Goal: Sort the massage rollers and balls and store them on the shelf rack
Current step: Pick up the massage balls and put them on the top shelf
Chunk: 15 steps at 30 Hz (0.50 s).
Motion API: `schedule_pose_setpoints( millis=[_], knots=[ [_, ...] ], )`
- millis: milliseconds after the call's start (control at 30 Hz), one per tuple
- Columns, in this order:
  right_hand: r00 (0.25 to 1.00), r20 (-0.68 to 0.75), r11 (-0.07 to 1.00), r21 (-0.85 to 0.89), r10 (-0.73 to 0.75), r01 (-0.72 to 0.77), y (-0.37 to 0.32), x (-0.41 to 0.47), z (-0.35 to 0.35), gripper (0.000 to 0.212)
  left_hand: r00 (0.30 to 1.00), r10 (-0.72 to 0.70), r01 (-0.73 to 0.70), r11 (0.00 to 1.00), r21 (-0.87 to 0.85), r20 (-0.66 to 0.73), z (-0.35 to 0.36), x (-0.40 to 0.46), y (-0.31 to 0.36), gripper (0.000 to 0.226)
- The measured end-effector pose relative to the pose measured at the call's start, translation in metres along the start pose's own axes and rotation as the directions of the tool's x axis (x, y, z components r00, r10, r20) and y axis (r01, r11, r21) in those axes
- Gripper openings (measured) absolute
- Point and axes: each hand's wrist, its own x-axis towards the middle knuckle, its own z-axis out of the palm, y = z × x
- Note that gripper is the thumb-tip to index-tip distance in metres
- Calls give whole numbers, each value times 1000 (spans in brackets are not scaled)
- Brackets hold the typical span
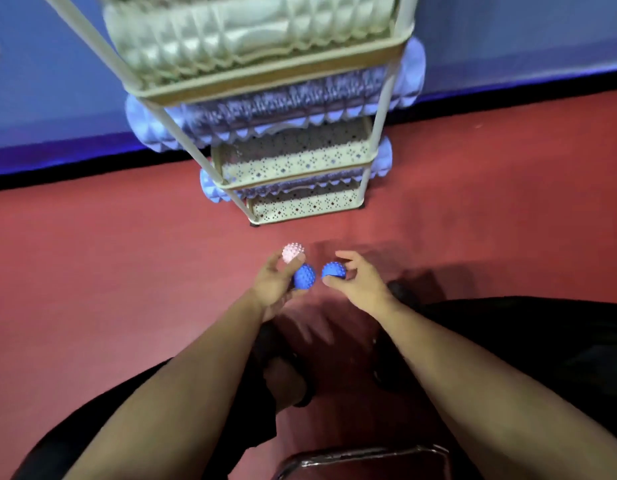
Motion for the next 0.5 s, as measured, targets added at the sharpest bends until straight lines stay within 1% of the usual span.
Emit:
schedule_pose_setpoints(
  millis=[100,167,300,333,400,500],
  knots=[
    [991,-36,991,21,-130,131,-57,-16,-19,54,994,43,-37,997,-64,105,1,-54,52,28],
    [974,-67,976,16,-217,219,-95,-33,-30,48,986,81,-58,987,-150,148,4,-89,85,27],
    [908,-85,910,15,-411,414,-171,-72,-51,40,962,196,-127,938,-323,191,9,-150,145,39],
    [888,-87,891,8,-452,454,-190,-82,-58,39,954,237,-167,927,-336,182,10,-166,159,42],
    [842,-111,848,-17,-528,530,-229,-103,-73,37,927,340,-285,912,-294,156,12,-198,185,46],
    [757,-154,769,-37,-635,638,-289,-135,-100,33,841,515,-479,851,-213,165,19,-245,223,36]
  ],
)
